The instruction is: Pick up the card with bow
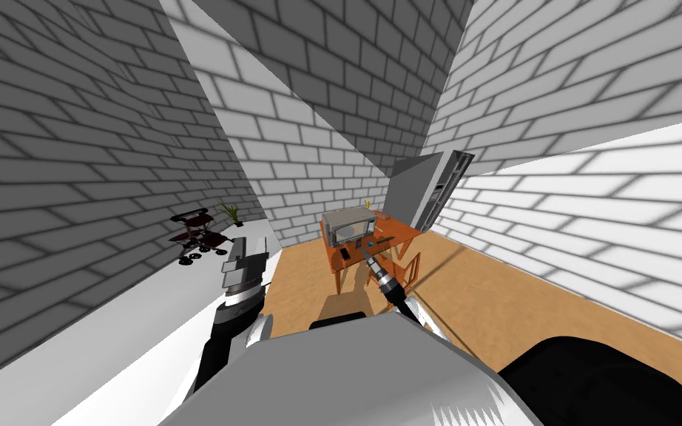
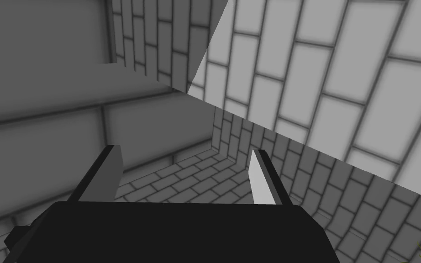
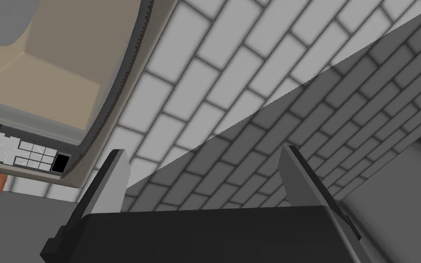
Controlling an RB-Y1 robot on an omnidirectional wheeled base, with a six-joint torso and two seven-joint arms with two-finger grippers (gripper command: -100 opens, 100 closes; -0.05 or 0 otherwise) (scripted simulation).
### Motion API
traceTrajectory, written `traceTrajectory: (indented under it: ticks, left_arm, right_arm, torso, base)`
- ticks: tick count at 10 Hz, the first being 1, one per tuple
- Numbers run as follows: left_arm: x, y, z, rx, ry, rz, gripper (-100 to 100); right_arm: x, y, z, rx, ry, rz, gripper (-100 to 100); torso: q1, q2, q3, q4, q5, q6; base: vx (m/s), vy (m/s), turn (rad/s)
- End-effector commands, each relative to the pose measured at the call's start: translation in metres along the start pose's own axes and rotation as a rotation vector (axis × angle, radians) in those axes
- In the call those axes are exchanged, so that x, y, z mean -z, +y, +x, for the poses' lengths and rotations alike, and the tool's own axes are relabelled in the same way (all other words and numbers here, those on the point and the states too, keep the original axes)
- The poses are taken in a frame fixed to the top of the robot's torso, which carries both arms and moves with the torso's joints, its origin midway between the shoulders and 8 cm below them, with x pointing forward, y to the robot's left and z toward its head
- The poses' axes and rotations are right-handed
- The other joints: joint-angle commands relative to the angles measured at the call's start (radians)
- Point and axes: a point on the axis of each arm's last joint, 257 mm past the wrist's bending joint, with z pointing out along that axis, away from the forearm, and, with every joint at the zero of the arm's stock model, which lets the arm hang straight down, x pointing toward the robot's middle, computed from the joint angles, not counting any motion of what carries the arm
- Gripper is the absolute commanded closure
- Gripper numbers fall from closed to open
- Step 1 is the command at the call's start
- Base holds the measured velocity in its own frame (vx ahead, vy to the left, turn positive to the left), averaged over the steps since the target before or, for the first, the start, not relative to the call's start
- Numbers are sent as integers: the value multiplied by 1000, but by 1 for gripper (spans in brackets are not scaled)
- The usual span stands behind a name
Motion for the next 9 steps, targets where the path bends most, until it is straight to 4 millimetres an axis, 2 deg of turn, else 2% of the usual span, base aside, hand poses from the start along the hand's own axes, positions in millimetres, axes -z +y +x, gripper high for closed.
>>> traceTrajectory:
  ticks: [1,2,3,4,5,7,8,9]
  left_arm:
    - [0,0,0,0,0,0,0]
    - [0,0,0,0,0,0,0]
    - [0,0,0,0,0,0,0]
    - [0,0,0,0,0,0,0]
    - [0,0,0,0,0,0,0]
    - [0,0,0,0,0,0,0]
    - [0,0,0,0,0,0,0]
    - [0,0,0,0,0,0,0]
  right_arm:
    - [12,-25,16,62,70,47,-100]
    - [16,-36,22,70,85,71,-100]
    - [28,-58,36,118,145,114,-100]
    - [31,-65,40,132,159,126,-100]
    - [41,-80,51,182,215,154,-100]
    - [49,-93,57,196,237,181,-100]
    - [63,-112,68,253,302,213,-100]
    - [70,-122,72,261,318,233,-100]
  torso:
    - [0,0,0,0,0,0]
    - [1,-1,-1,0,0,-1]
    - [0,-1,-1,0,0,0]
    - [0,-1,-1,0,0,-1]
    - [0,-2,-1,0,0,0]
    - [1,-2,-1,0,0,0]
    - [-2,-1,-1,0,0,0]
    - [-2,-2,-1,0,0,0]
  base:
    - [5,97,178]
    - [5,76,89]
    - [8,89,211]
    - [16,87,94]
    - [21,117,208]
    - [18,65,31]
    - [34,67,211]
    - [46,75,127]
